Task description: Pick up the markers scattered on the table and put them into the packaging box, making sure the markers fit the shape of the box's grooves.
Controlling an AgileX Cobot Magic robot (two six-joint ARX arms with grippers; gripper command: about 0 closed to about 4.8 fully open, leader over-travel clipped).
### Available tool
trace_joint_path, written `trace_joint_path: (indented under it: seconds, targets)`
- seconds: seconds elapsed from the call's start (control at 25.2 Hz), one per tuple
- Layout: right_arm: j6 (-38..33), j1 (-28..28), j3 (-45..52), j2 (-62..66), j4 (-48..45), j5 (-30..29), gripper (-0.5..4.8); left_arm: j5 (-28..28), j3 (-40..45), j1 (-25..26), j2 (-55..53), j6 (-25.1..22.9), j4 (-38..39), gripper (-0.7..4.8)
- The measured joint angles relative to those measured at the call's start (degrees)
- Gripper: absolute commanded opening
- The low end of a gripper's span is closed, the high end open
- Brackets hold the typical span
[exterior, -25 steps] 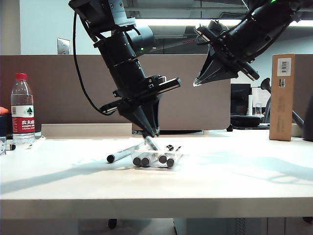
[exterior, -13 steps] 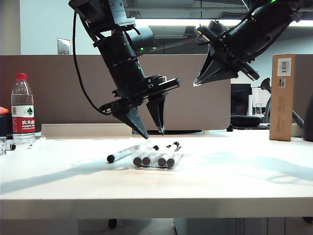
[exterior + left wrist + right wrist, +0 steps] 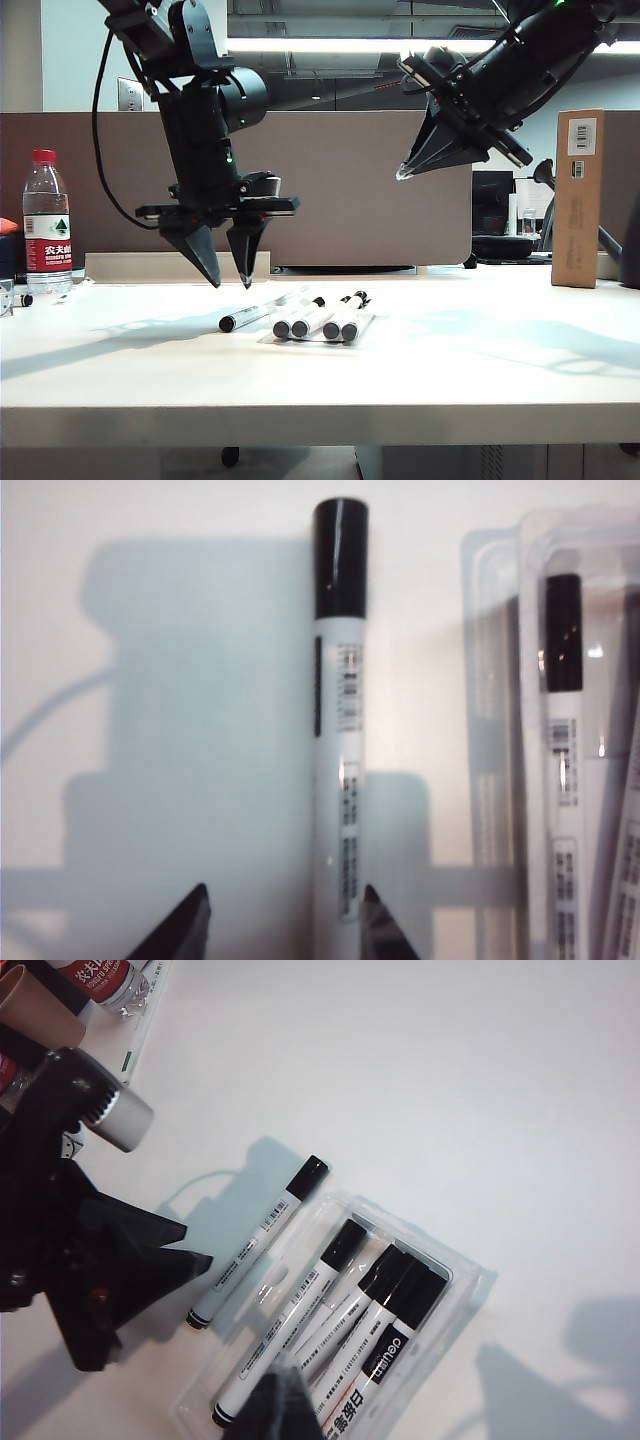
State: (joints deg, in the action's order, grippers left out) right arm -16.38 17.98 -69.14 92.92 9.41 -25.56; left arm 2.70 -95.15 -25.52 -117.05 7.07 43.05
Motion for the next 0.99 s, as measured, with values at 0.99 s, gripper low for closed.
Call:
trace_joint_path:
  seconds: [0.99]
  targets:
    - [0.0,0.0,0.0,0.0,-1.3,0.0,-0.05,-1.2,-0.6,-0.1,-4.5,-5.9,0.7,-0.05]
